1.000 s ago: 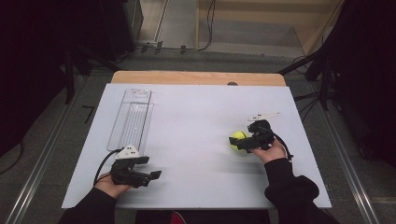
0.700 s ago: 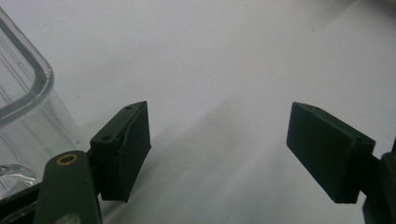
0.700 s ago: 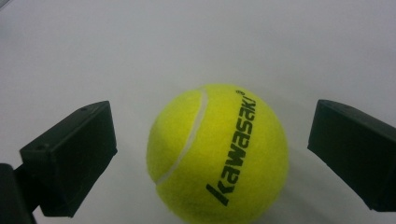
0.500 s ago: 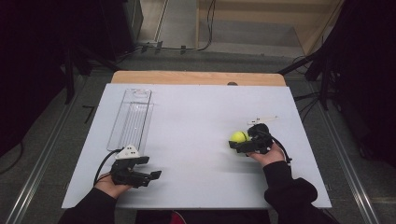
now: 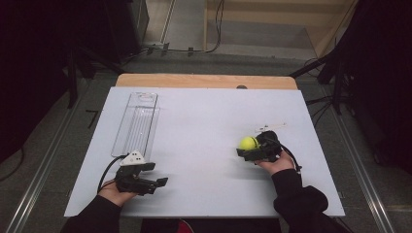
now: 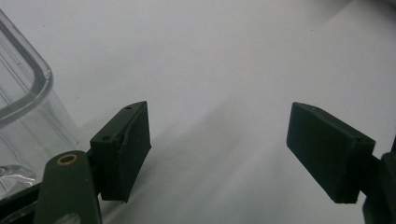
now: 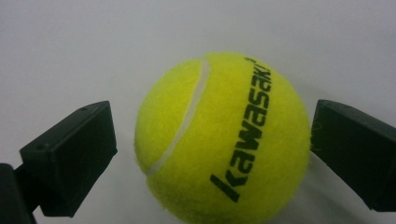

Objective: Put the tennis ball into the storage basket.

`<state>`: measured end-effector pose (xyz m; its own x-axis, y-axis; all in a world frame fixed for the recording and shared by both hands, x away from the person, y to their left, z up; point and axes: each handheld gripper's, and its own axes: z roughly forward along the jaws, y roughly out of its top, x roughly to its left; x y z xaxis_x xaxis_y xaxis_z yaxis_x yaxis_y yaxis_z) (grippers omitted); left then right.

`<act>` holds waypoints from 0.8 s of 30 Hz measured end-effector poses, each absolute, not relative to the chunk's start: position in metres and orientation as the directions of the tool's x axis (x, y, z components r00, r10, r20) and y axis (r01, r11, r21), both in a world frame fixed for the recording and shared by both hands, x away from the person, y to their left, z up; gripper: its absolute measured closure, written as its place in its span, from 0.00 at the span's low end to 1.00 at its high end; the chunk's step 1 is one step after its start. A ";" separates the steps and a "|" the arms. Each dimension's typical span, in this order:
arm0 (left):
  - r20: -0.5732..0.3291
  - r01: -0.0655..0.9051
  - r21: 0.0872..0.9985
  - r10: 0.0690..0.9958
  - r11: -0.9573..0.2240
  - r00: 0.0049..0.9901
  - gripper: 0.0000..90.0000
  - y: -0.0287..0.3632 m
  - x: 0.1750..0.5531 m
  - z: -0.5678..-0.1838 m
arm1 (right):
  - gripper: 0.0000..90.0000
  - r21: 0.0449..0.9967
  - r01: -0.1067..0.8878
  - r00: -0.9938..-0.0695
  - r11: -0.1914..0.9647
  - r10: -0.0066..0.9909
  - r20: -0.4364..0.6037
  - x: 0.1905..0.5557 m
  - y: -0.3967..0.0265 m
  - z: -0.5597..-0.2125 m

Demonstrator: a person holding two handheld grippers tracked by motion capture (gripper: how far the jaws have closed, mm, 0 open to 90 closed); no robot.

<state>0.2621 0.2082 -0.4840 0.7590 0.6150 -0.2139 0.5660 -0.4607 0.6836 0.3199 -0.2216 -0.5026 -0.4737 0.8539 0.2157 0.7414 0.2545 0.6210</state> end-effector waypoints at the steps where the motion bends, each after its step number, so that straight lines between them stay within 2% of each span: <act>1: -0.216 0.567 0.684 0.616 -0.459 0.758 0.25 0.208 0.262 -0.484 | 0.02 0.619 0.742 -0.474 0.257 0.854 0.214 0.319 -0.221 -0.504; 6: -0.216 0.568 0.684 0.616 -0.459 0.758 0.25 0.208 0.262 -0.484 | 0.08 0.617 0.739 -0.477 0.271 0.857 0.194 0.318 -0.219 -0.506; 7: -0.216 0.568 0.684 0.616 -0.459 0.758 0.25 0.208 0.262 -0.484 | 0.15 0.618 0.735 -0.482 0.280 0.857 0.184 0.318 -0.218 -0.507; 9: -0.216 0.567 0.684 0.616 -0.459 0.758 0.25 0.208 0.262 -0.484 | 0.24 0.625 0.720 -0.494 0.301 0.855 0.158 0.316 -0.218 -0.507; 24: -0.215 0.567 0.684 0.616 -0.459 0.758 0.25 0.208 0.262 -0.484 | 0.26 0.631 0.712 -0.501 0.310 0.853 0.146 0.315 -0.220 -0.507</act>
<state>0.2623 0.2084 -0.4839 0.7580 0.6157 -0.2155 0.5671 -0.4587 0.6841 0.3153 -0.2195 -0.5068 -0.5011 0.8529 0.1465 0.7116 0.3098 0.6306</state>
